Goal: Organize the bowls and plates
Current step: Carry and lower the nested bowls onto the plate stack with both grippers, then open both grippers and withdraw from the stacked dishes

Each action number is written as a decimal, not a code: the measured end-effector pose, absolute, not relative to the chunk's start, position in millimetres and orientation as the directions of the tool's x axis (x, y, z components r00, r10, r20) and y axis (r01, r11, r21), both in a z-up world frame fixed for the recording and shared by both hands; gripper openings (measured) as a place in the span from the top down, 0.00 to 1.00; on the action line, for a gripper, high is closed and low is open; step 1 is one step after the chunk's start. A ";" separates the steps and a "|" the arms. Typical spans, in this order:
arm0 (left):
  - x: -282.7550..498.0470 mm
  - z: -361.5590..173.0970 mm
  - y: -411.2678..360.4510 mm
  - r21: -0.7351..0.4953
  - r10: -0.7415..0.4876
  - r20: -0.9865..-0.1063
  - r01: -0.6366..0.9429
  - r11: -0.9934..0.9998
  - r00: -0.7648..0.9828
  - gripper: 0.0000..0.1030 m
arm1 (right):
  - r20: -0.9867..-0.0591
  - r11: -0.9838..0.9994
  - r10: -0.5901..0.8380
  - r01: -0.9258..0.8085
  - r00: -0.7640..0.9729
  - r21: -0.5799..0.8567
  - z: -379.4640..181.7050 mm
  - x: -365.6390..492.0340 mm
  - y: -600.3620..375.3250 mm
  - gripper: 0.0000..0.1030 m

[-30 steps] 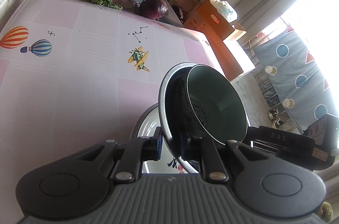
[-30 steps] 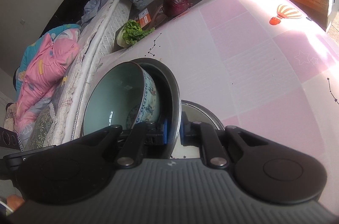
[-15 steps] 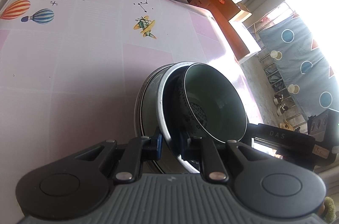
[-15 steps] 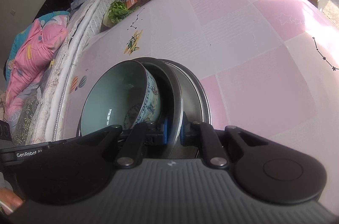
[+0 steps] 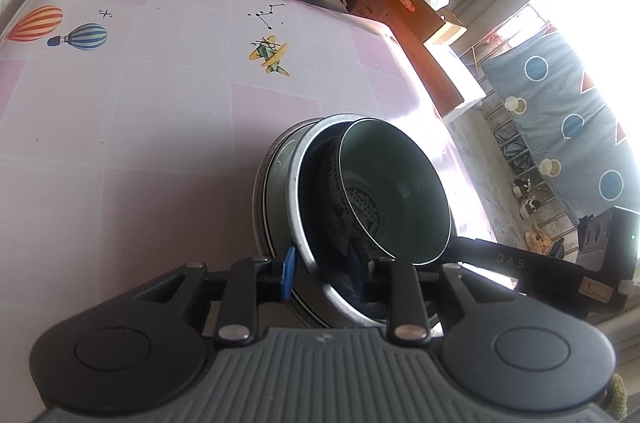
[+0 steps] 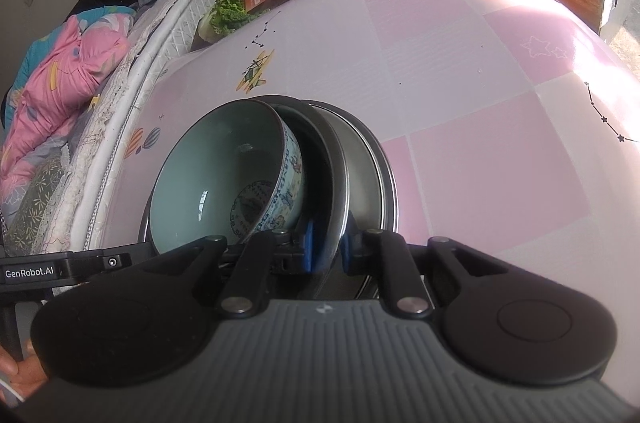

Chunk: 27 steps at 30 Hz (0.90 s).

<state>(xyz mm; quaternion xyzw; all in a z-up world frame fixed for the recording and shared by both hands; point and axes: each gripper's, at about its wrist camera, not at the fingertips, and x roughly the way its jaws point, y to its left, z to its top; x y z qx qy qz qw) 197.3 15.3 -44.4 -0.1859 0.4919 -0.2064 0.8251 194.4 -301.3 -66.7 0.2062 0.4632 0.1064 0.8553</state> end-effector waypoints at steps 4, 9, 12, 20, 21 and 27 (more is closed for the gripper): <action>182.1 -34.1 18.1 -0.487 -0.515 -0.718 0.189 0.852 0.469 0.64 | -0.732 0.895 0.363 0.003 0.576 0.446 -59.1 182.9 -307.8 0.76; 151.1 -14.5 17.0 -0.381 -0.459 -0.696 0.258 0.888 0.552 0.43 | -0.685 0.900 0.345 -0.019 0.641 0.435 -41.1 153.2 -317.8 0.37; 126.7 -1.5 16.1 -0.310 -0.416 -0.671 0.278 0.909 0.614 0.22 | -0.655 0.934 0.289 -0.055 0.698 0.354 -25.4 127.4 -314.7 0.25; 74.7 18.0 -4.4 -0.120 -0.244 -0.627 0.218 0.969 0.740 0.00 | -0.556 0.986 0.142 -0.064 0.819 0.157 -2.1 46.9 -294.4 0.01; 71.7 17.4 -8.1 -0.101 -0.216 -0.634 0.197 0.975 0.742 0.00 | -0.555 0.989 0.120 -0.051 0.823 0.138 -2.4 39.5 -291.7 0.01; 59.9 12.3 -23.7 -0.010 -0.079 -0.641 0.094 0.996 0.764 0.00 | -0.577 0.998 -0.022 0.048 0.817 0.030 -9.4 12.0 -278.3 0.01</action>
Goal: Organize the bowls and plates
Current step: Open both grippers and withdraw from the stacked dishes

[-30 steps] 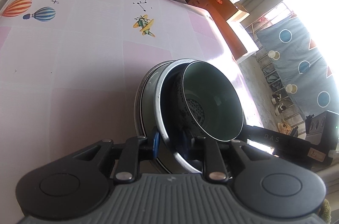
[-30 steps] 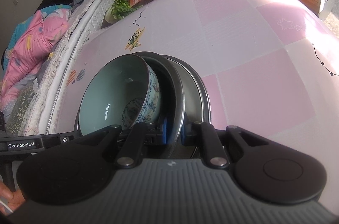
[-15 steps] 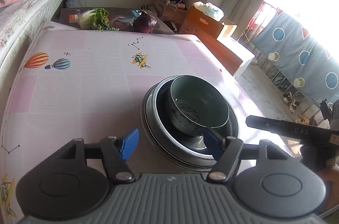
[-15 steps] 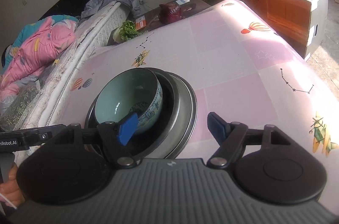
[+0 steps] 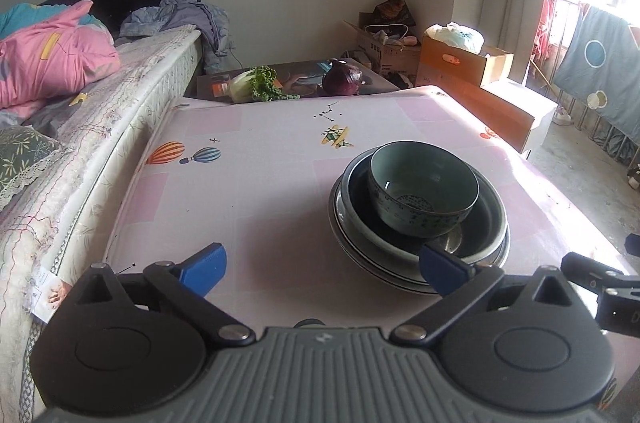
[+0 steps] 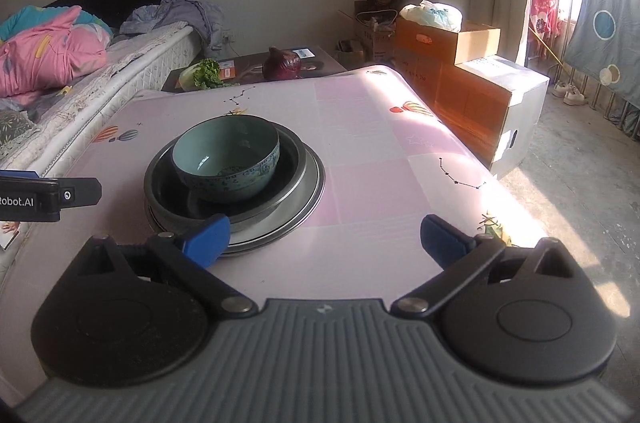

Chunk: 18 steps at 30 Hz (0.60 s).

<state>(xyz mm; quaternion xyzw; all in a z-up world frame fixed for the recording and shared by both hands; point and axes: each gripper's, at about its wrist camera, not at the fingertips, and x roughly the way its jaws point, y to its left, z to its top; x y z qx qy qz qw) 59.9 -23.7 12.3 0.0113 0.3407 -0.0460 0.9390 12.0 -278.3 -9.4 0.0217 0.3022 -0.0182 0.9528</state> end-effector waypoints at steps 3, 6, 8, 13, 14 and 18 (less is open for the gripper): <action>63.4 11.3 -26.1 0.011 -0.058 -0.649 0.085 0.996 0.759 0.00 | -0.574 0.995 -0.093 0.098 0.813 -0.022 -11.4 4.2 -272.5 0.01; 68.8 8.9 -28.8 0.024 -0.060 -0.674 0.104 0.994 0.736 0.00 | -0.579 0.996 -0.073 0.087 0.812 -0.004 -12.3 3.6 -273.8 0.01; 71.1 6.9 -30.1 0.013 -0.075 -0.693 0.116 0.993 0.717 0.00 | -0.589 0.996 -0.039 0.077 0.807 0.040 -12.3 6.3 -275.8 0.01; 72.8 -0.3 -32.7 0.015 -0.051 -0.711 0.088 0.996 0.701 0.00 | -0.609 0.987 0.051 0.051 0.791 0.149 -13.3 22.4 -278.7 0.01; 73.2 -1.7 -33.0 0.013 -0.048 -0.714 0.081 0.997 0.698 0.00 | -0.612 0.986 0.058 0.050 0.788 0.158 -13.9 24.3 -279.0 0.01; 74.6 -5.4 -36.0 0.022 -0.026 -0.720 0.061 0.998 0.694 0.00 | -0.627 0.984 0.073 0.048 0.776 0.174 -17.1 35.9 -277.0 0.01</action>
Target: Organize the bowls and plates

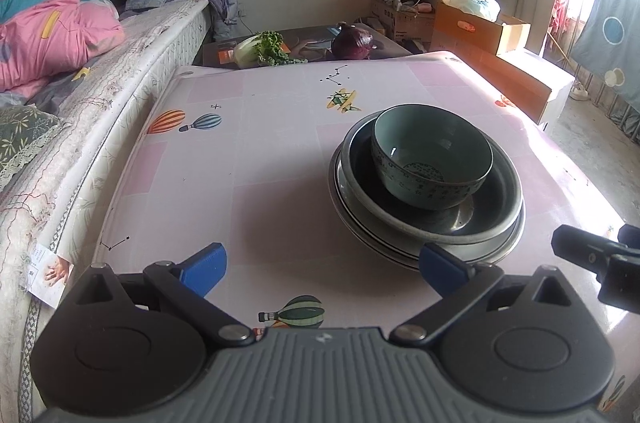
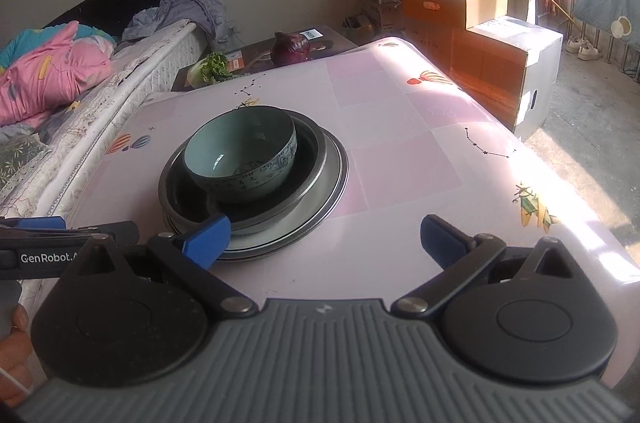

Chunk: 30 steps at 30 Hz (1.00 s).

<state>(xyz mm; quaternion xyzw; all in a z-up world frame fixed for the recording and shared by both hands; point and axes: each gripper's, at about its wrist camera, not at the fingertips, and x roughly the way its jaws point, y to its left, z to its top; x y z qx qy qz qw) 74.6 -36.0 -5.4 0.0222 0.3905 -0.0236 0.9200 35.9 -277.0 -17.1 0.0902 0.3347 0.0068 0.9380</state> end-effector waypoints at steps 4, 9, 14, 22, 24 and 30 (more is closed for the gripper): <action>76.0 -6.6 -40.3 0.052 0.006 -0.721 0.045 0.998 0.693 0.00 | -0.633 0.983 0.087 0.037 0.769 0.180 -19.3 42.1 -276.8 0.01; 77.7 -5.4 -41.4 0.052 0.014 -0.721 0.034 0.998 0.693 0.00 | -0.637 0.984 0.092 0.029 0.766 0.178 -20.6 48.6 -276.6 0.01; 79.4 -5.4 -40.2 0.043 0.012 -0.731 0.029 0.999 0.682 0.00 | -0.643 0.983 0.101 0.022 0.759 0.181 -22.1 52.5 -274.4 0.01; 81.3 -8.4 -36.8 0.039 0.019 -0.748 0.015 0.999 0.664 0.00 | -0.648 0.985 0.101 0.015 0.755 0.171 -23.6 54.3 -272.2 0.01; 80.9 -8.6 -36.2 0.042 0.024 -0.747 0.011 0.999 0.665 0.00 | -0.647 0.986 0.099 0.014 0.756 0.168 -23.2 53.5 -272.2 0.01; 80.6 -9.3 -35.2 0.042 0.025 -0.751 0.011 0.999 0.660 0.00 | -0.652 0.986 0.100 0.013 0.752 0.166 -23.0 53.8 -271.3 0.01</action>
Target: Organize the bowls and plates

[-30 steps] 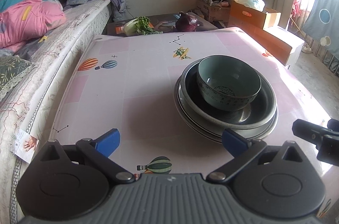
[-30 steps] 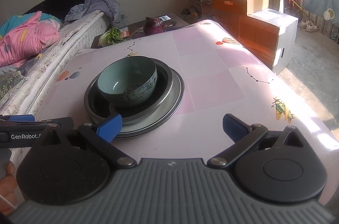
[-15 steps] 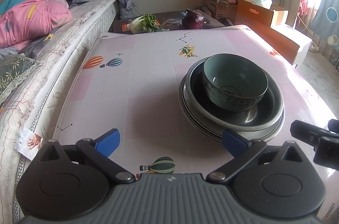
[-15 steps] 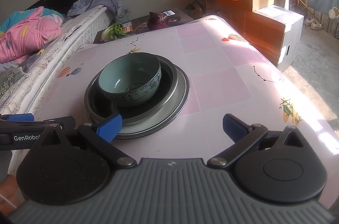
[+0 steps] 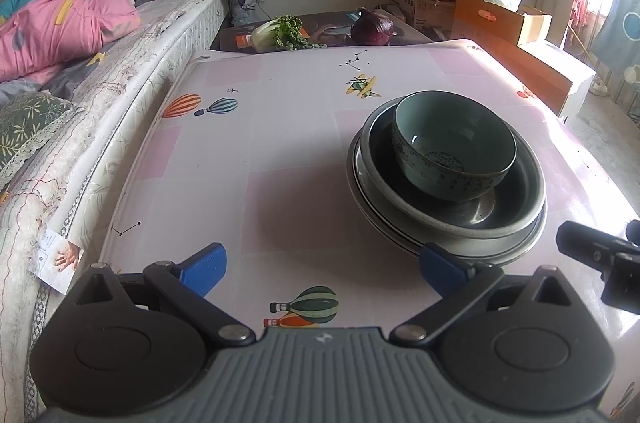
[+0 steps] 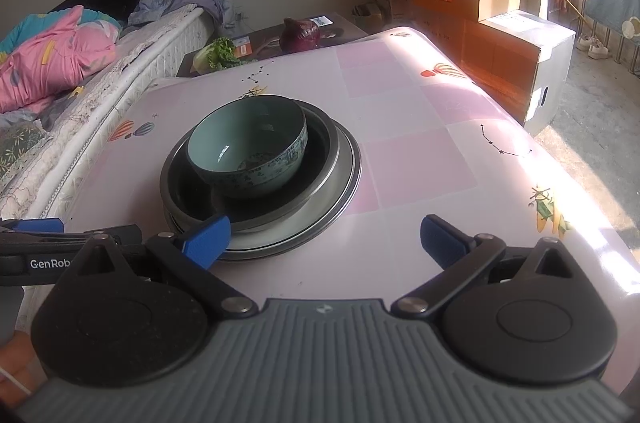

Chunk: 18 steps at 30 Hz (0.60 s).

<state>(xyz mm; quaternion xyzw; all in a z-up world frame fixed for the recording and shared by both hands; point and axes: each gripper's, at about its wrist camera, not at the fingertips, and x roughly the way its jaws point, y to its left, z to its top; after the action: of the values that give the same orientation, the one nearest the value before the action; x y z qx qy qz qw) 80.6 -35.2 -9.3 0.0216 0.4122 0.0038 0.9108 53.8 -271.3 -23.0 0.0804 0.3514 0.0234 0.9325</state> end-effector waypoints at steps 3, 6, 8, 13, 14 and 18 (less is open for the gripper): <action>80.5 -9.4 -35.5 0.042 0.025 -0.752 0.010 0.999 0.658 0.00 | -0.653 0.987 0.100 0.011 0.751 0.163 -23.3 54.0 -270.4 0.01; 80.3 -9.3 -35.5 0.042 0.025 -0.753 0.009 0.999 0.658 0.00 | -0.654 0.987 0.100 0.007 0.750 0.159 -23.4 54.5 -269.6 0.01; 80.0 -9.2 -35.4 0.042 0.025 -0.753 0.010 0.999 0.658 0.00 | -0.655 0.987 0.099 0.007 0.749 0.158 -23.7 54.7 -269.4 0.01; 79.7 -9.2 -35.8 0.042 0.024 -0.752 0.011 0.999 0.658 0.00 | -0.657 0.987 0.098 0.009 0.747 0.157 -24.0 55.0 -268.4 0.01; 79.6 -9.6 -36.0 0.041 0.024 -0.753 0.011 0.999 0.658 0.00 | -0.657 0.987 0.099 0.008 0.747 0.158 -23.9 55.0 -268.5 0.01; 79.6 -9.4 -36.1 0.041 0.024 -0.753 0.011 0.999 0.658 0.00 | -0.659 0.988 0.099 0.007 0.746 0.156 -25.0 55.6 -267.7 0.01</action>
<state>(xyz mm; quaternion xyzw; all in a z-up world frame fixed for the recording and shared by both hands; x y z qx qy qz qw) 79.6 -36.1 -9.4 0.0210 0.4138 0.0036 0.9101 55.6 -267.7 -25.0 0.0741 0.3557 0.0247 0.9313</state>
